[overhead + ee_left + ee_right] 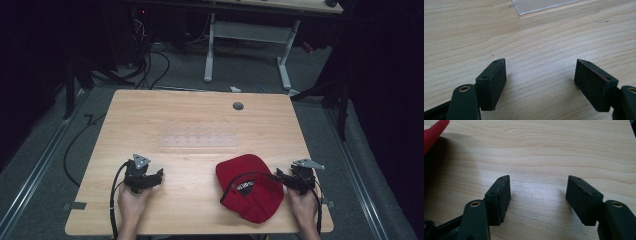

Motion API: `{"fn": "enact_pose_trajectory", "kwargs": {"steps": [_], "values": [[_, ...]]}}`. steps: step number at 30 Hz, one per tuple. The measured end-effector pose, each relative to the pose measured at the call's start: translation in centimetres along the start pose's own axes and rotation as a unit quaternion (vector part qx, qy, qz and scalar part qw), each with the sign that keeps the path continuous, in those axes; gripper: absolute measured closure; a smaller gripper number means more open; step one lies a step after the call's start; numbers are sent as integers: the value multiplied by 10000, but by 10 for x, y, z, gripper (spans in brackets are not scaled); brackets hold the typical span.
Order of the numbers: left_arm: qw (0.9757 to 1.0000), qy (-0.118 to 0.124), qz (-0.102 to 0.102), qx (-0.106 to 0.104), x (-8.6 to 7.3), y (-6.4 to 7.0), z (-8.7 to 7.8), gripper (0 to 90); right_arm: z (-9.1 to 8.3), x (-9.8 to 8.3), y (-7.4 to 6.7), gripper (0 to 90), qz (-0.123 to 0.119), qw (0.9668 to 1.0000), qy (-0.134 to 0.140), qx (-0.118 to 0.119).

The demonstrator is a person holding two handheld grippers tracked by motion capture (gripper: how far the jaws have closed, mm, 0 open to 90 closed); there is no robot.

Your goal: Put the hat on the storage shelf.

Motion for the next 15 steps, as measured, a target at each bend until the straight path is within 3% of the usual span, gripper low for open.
{"fn": "enact_pose_trajectory", "kwargs": {"steps": [15], "values": [[10000,-11,13,-22,-1,1,0,259,0,0,0,380,22,10000,4,3]]}}
Point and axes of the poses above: each handheld gripper's, and its own axes: z roughly forward along the jaws, x roughly out of its top, y roughly to its right, the point moved 8 cm from there along z, roughly forward along the jaws, and after that the axes turned 10 degrees about -z, right-handed, at the moved point
